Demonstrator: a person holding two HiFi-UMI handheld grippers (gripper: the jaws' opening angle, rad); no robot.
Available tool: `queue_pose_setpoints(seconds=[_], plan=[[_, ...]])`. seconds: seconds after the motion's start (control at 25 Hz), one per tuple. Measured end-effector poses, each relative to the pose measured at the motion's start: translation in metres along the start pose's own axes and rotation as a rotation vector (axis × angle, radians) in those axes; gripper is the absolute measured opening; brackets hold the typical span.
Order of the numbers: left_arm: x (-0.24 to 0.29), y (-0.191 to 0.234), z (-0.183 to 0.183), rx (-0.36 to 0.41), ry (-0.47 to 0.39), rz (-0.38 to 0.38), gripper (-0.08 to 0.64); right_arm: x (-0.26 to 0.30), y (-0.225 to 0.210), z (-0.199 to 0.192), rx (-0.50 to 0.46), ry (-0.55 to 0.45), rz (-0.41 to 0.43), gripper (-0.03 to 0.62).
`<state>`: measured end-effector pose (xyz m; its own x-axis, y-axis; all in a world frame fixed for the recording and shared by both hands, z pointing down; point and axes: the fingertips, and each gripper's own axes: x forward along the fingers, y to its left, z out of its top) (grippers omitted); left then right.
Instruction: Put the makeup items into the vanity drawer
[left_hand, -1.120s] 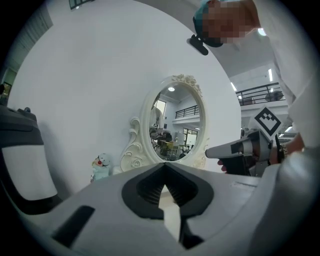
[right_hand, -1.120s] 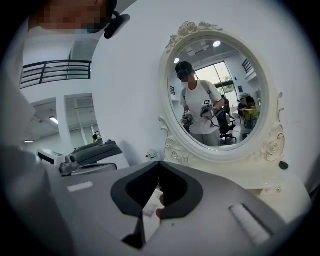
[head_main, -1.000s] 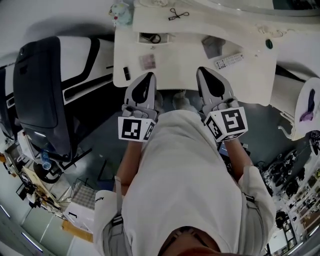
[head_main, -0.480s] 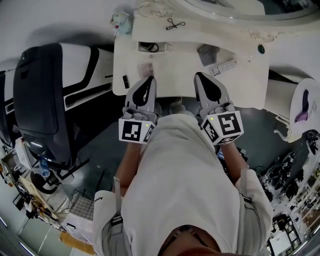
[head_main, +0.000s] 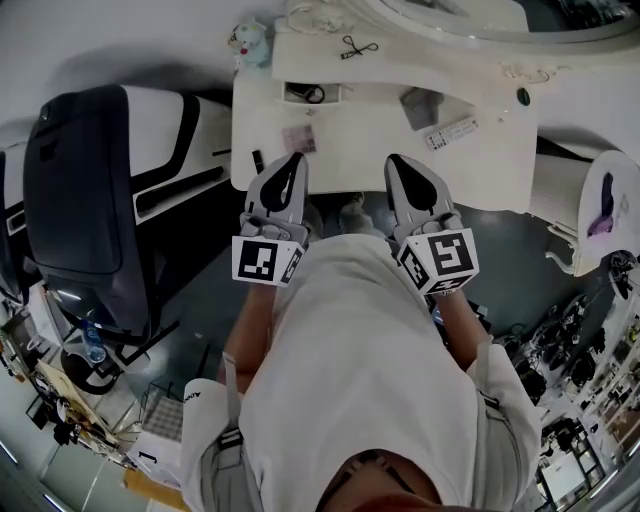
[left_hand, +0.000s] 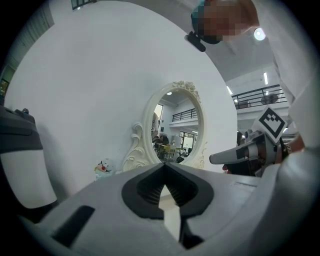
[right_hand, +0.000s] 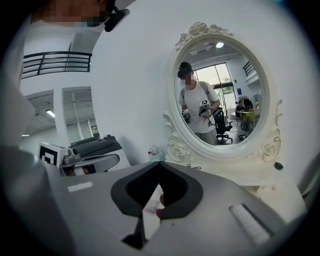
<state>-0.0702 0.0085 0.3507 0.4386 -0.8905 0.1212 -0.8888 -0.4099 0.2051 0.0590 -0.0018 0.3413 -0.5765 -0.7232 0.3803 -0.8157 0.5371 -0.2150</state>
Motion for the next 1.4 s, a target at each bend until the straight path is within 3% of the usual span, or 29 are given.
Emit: queue_pose_setpoints(seconds=[0.32, 0.52, 0.76, 0.88, 1.04, 1.12, 1.24, 1.4], plan=[[-0.011, 0.008, -0.009, -0.021, 0.004, 0.013, 0.006, 0.009, 0.008, -0.01, -0.002, 0.047, 0.003, 0.006], [-0.022, 0.023, -0.01, -0.034, -0.005, 0.044, 0.006, 0.014, 0.022, -0.01, -0.08, 0.083, 0.029, 0.006], [-0.028, 0.043, -0.009, -0.053, -0.031, 0.087, 0.006, 0.027, 0.03, -0.005, -0.123, 0.206, 0.125, 0.006], [-0.031, 0.055, -0.011, -0.066, -0.038, 0.11, 0.006, 0.046, 0.038, -0.006, -0.244, 0.299, 0.213, 0.007], [-0.037, 0.073, -0.012, -0.077, -0.047, 0.149, 0.006, 0.082, 0.058, -0.014, -0.498, 0.359, 0.345, 0.016], [-0.04, 0.083, -0.01, -0.079, -0.057, 0.176, 0.006, 0.104, 0.064, -0.033, -0.598, 0.423, 0.403, 0.078], [-0.05, 0.096, -0.007, -0.08, -0.066, 0.246, 0.006, 0.137, 0.071, -0.082, -0.704, 0.546, 0.508, 0.113], [-0.068, 0.116, -0.005, -0.076, -0.068, 0.323, 0.006, 0.169, 0.078, -0.16, -0.876, 0.716, 0.627, 0.27]])
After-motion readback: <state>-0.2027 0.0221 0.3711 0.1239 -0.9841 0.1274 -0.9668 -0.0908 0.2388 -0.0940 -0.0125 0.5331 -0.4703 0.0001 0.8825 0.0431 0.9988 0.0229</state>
